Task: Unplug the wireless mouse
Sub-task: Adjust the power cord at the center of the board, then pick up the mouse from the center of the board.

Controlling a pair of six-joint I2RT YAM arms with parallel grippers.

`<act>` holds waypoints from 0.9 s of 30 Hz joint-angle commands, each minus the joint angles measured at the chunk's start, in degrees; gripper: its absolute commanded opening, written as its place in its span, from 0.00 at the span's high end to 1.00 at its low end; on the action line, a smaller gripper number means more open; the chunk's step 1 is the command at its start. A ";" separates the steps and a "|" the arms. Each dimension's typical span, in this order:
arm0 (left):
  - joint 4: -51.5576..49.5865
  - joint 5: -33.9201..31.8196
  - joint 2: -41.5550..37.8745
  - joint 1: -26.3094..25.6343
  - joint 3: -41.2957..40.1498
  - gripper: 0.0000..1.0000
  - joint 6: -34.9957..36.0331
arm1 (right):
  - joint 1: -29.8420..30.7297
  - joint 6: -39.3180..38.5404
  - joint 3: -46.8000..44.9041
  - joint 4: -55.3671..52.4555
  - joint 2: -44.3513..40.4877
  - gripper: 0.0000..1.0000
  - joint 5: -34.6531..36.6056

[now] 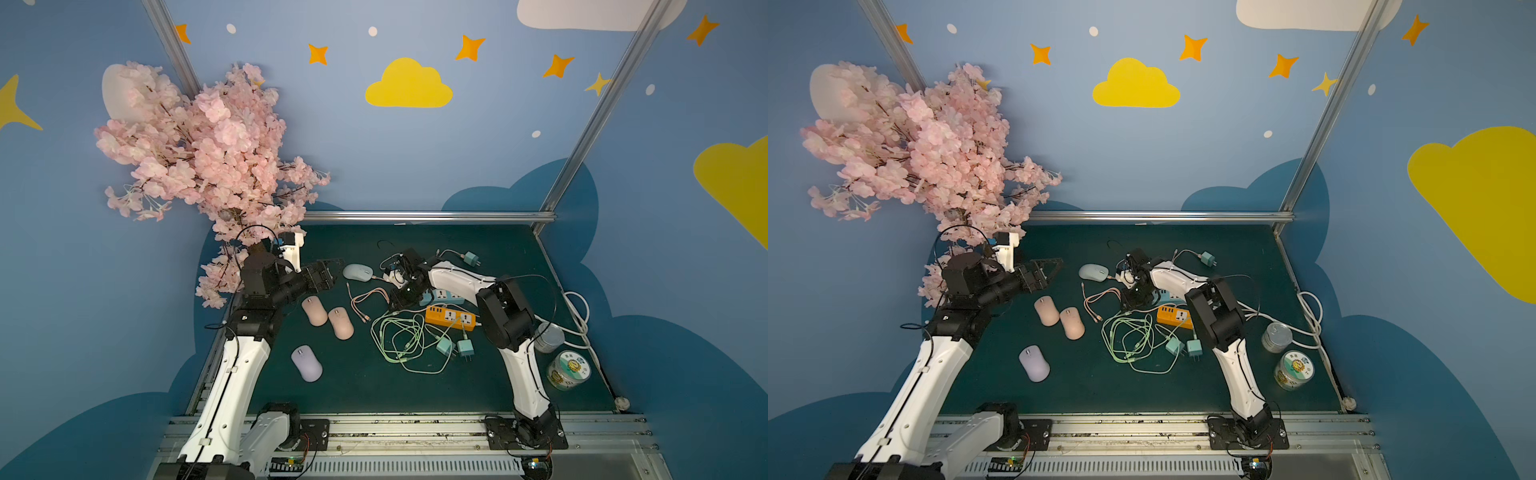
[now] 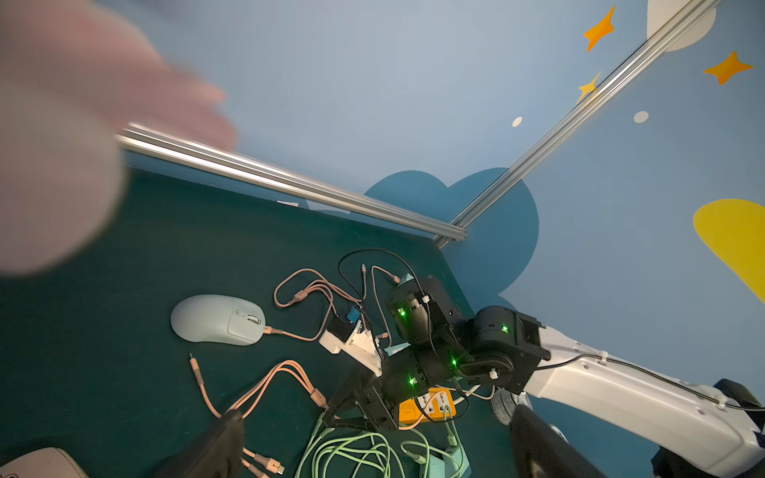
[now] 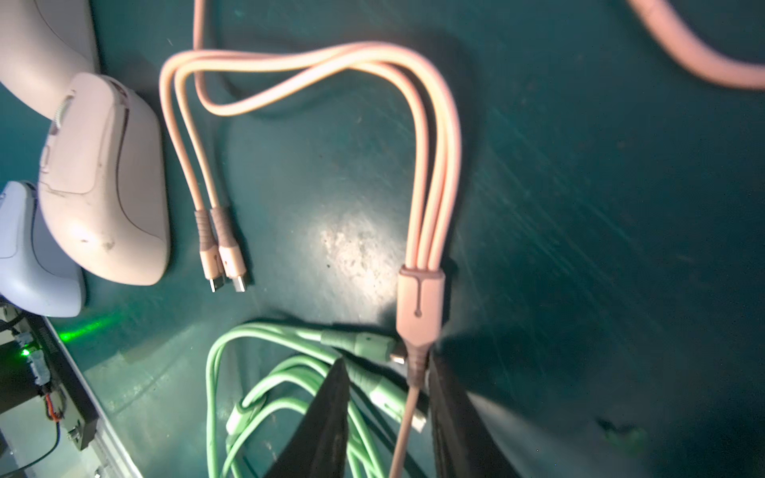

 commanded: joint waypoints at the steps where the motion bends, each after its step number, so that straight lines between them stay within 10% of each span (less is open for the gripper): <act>1: 1.09 0.62 0.24 0.13 -0.56 0.01 0.00 | -0.91 -1.46 6.70 -2.27 1.85 0.63 0.20; 9: 0.99 0.65 0.36 0.14 -0.50 0.01 0.17 | -2.46 -6.02 25.73 -9.05 13.42 0.63 4.53; 27: 1.13 1.10 0.39 0.27 -0.50 0.01 -0.36 | -0.02 -12.24 31.48 -3.16 20.53 0.54 14.38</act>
